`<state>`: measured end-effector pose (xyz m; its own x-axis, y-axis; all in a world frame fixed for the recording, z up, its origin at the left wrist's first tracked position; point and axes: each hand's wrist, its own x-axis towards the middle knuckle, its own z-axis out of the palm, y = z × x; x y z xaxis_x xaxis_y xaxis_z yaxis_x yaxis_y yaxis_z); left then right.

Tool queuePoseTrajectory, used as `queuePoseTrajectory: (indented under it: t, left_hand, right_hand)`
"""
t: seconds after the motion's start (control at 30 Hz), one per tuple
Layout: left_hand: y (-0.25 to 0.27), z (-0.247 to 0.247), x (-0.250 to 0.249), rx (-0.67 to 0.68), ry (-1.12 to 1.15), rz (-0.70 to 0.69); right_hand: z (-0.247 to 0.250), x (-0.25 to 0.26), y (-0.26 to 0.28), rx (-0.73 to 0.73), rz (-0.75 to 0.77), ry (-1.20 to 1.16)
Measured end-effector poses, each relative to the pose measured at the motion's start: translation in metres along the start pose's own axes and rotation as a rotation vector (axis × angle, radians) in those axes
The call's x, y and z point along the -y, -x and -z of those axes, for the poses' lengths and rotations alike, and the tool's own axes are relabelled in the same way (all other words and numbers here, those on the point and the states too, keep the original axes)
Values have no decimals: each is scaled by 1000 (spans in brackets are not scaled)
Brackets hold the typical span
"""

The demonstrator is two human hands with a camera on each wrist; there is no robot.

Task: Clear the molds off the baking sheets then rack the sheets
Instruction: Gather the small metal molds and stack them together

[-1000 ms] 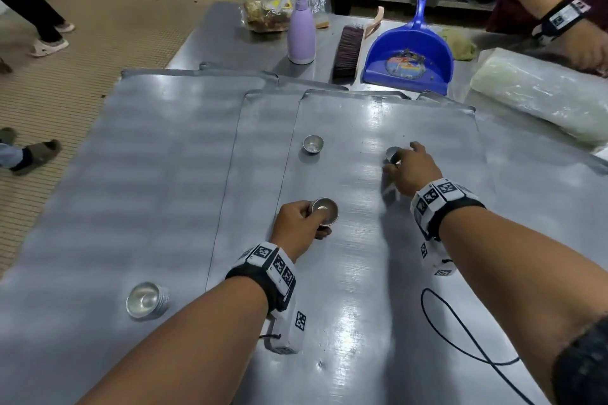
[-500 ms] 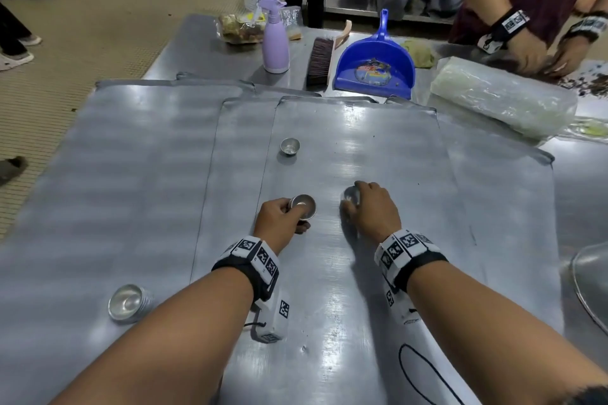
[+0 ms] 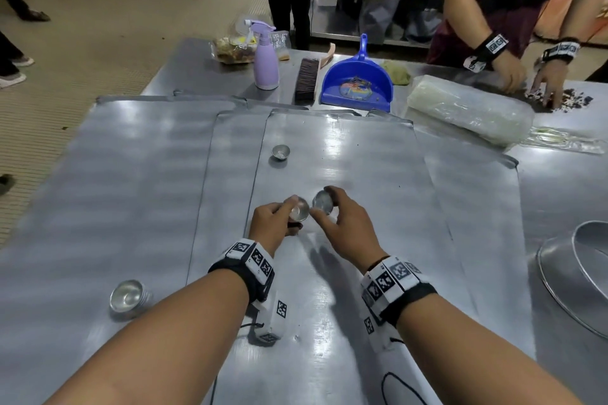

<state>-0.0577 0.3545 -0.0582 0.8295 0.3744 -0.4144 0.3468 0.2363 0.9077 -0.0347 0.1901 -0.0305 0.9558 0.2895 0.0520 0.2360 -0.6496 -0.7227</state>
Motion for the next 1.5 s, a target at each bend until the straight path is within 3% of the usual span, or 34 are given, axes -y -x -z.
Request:
queuePoseTrajectory:
  t: [0.17,0.53,0.77,1.1,1.23,1.5]
  left_hand:
    - [6,0,-4,-24,65,110]
    - [-12,46,-20,-75,180,70]
    - [-36,87,-14,-183,-66,32]
    - [-40,109,-3,-125,-33,63]
    - [-41,112,0,-109,-13,72]
    - [-41,112,-1,-100,-17,73]
  right_hand:
    - [-15,19,-5,130,80,89]
    - [-40,36,-29,177,115,22]
    - [-44,30,-102,177,36,230]
    - [-74,29,-183,264,-2,411]
    - [-85,30,-191,324,-28,484]
    - [-88,34,-180,267,27,461]
